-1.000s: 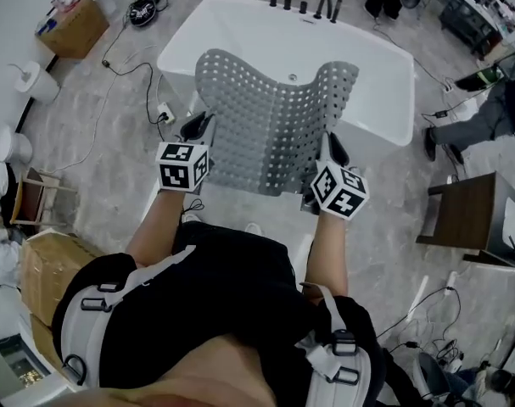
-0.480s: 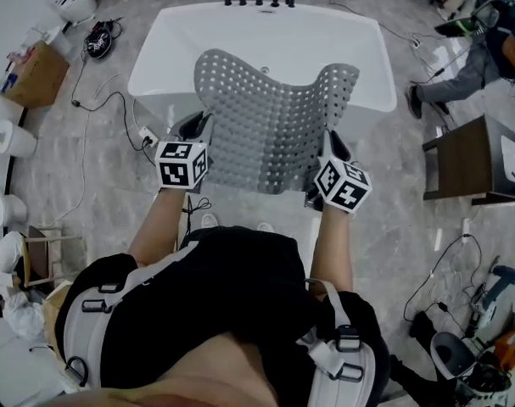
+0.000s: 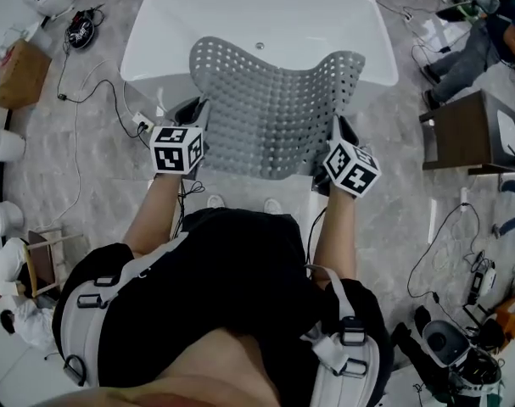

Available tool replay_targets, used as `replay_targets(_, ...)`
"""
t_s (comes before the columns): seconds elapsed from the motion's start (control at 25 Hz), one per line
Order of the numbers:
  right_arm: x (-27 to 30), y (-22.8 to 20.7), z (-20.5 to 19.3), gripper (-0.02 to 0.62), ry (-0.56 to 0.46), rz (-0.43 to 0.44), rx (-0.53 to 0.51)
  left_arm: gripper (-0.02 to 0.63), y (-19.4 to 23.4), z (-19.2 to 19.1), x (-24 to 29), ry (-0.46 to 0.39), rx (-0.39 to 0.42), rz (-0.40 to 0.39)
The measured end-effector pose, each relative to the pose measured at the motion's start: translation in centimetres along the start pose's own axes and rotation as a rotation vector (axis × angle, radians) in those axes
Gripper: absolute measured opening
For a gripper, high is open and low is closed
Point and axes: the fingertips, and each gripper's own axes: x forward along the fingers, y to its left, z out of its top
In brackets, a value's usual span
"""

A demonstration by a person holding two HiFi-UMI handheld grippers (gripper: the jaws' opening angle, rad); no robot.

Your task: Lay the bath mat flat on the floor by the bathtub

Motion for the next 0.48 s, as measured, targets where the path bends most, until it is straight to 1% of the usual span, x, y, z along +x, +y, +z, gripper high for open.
replay_targets(0.12,0.2,-0.9,-0.8,0.055,0.025,-0.012,0.015,0.061,-0.3,-0.9,0.6,0.022,-0.014,-0.002)
replay_targets(0.24,0.1,-1.2,-2.6,0.055,0.063,-0.026,0.007,0.061,-0.4,-2.7,0.3,0.052,-0.029,-0.005)
replay_targets(0.36,0.3,0.1,-6.2,0.055,0.114,-0.041,-0.013,0.061,0.7,-6.4,-0.4,0.101,-0.046,-0.014)
replay_targets(0.48,1.6,1.6,-10.2,0.055,0.182,-0.065,-0.048,0.061,2.7,-11.4,-0.2,0.173,-0.091,-0.012)
